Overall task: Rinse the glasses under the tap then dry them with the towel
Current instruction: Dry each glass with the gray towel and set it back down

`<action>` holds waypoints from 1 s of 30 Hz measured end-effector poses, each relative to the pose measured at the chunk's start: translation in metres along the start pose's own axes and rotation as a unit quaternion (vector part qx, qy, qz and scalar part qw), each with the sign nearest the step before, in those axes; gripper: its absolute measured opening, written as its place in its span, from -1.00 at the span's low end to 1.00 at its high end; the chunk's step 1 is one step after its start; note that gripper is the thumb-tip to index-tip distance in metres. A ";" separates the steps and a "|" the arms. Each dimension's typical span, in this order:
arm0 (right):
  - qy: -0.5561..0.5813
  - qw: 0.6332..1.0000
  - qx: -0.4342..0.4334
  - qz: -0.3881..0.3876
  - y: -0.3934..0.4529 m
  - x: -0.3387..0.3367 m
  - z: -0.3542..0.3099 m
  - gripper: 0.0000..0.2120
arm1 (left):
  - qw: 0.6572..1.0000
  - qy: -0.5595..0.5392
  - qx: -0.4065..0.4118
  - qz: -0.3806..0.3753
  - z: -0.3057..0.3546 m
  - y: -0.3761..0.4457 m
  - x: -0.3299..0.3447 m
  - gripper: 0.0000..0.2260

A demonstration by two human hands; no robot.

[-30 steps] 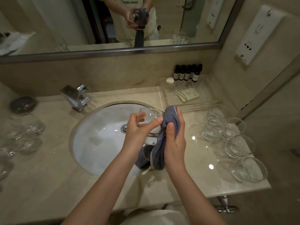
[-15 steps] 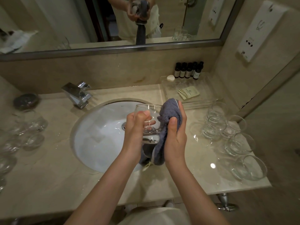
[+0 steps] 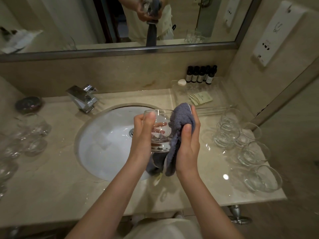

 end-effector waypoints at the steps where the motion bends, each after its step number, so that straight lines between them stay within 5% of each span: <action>1: -0.005 1.000 0.001 0.002 0.001 -0.001 0.002 -0.66 | 1.000 0.023 0.010 0.010 0.004 -0.002 0.000 -0.49; 5: -0.026 0.999 0.015 0.012 0.000 -0.005 0.008 -0.66 | 0.995 0.071 0.036 0.058 0.009 -0.002 -0.009 -0.58; 10: -0.051 0.999 0.005 0.005 0.002 -0.001 0.005 -0.66 | 0.989 0.102 0.053 0.088 0.007 -0.003 -0.014 -0.43; 21: 0.008 0.996 0.075 0.043 0.004 -0.006 0.025 -0.65 | 0.996 -0.064 -0.044 -0.035 -0.003 0.002 0.007 -0.55; 30: -0.004 0.994 0.089 0.055 0.004 -0.012 0.033 -0.53 | 0.997 0.062 -0.038 -0.023 -0.011 0.018 -0.005 -0.49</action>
Point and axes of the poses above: each hand's wrist, its own y-axis towards the middle knuckle, its own x-axis out of the palm, z = x × y, the point moved 8 cm from there along y, towards the middle knuckle, and after that the axes turned 5 degrees about -x, right-handed, at the moved point
